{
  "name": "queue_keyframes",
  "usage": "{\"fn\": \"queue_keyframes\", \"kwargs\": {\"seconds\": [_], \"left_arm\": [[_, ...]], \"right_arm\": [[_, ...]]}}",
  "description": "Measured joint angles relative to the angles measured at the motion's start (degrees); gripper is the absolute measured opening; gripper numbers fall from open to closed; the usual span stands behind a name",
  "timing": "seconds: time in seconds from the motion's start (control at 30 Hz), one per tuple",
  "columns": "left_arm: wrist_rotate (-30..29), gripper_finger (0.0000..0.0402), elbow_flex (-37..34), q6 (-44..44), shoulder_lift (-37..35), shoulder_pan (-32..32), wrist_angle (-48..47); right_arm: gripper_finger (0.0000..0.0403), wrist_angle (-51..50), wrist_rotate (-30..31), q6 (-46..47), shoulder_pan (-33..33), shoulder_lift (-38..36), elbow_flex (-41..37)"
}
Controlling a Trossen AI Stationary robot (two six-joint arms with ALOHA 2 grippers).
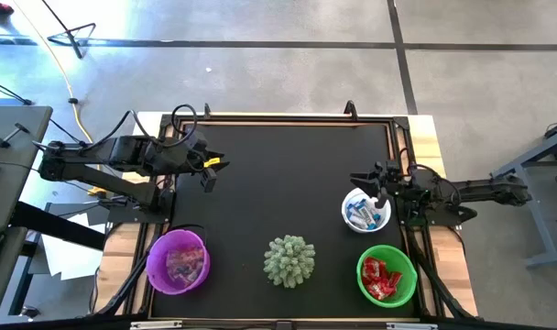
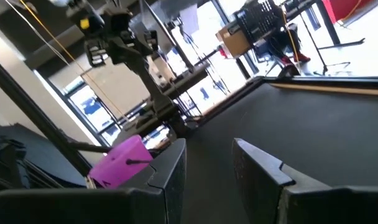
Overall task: Sort candy
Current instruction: Return to home position
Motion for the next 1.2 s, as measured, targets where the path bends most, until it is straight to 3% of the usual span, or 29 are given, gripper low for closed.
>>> {"fn": "queue_keyframes", "kwargs": {"seconds": [0.47,1.2], "left_arm": [[0.02,0.0131,0.00,-0.04,0.00,-0.01,-0.02],[0.04,0.0131,-0.02,-0.13,0.02,-0.02,-0.02]], "right_arm": [[0.0126,-1.72,0.00,0.00,-0.01,-12.93,-0.04],[0.0126,-2.05,0.00,0.00,0.02,-12.52,-0.09]]}}
